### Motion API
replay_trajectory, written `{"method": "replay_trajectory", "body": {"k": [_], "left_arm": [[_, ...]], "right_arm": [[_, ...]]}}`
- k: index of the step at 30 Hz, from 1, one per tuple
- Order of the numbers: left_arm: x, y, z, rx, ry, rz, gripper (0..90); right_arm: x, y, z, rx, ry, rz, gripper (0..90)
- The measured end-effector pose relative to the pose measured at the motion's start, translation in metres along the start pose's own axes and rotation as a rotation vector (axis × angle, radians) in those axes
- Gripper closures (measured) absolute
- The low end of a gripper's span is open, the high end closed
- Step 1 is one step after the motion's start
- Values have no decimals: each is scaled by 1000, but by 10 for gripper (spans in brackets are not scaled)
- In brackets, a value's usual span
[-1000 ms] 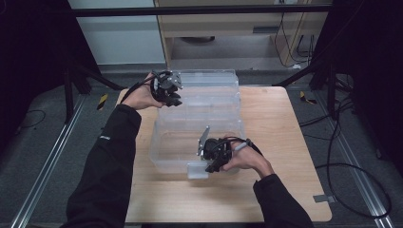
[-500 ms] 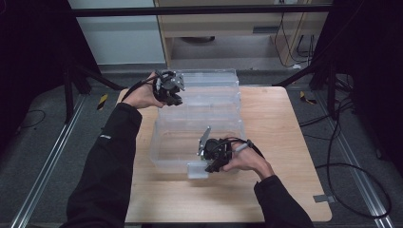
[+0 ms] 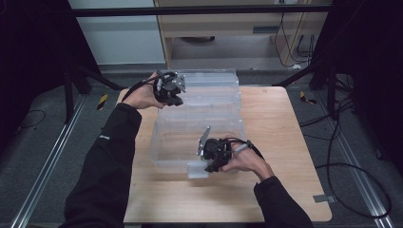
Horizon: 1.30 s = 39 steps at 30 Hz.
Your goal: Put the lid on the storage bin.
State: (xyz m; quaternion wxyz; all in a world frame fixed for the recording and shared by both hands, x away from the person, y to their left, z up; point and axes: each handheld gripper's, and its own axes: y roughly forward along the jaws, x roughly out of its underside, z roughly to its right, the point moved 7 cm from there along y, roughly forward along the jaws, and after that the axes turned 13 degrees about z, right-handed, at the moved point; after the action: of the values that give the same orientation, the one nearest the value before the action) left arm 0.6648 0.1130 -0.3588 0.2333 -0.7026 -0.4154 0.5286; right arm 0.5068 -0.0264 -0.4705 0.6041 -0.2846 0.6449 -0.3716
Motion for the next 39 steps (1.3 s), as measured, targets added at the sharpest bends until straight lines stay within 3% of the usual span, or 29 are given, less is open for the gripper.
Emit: {"method": "replay_trajectory", "body": {"k": [13, 26, 39], "left_arm": [[-8, -15, 20, 25, 30, -6, 886], [-10, -28, 51, 2, 57, 2, 887], [-6, -36, 79, -6, 52, 19, 882]], "right_arm": [[0, 0, -1, 5, 3, 3, 665], [1, 0, -1, 6, -2, 12, 664], [1, 0, -2, 11, 6, 20, 659]]}}
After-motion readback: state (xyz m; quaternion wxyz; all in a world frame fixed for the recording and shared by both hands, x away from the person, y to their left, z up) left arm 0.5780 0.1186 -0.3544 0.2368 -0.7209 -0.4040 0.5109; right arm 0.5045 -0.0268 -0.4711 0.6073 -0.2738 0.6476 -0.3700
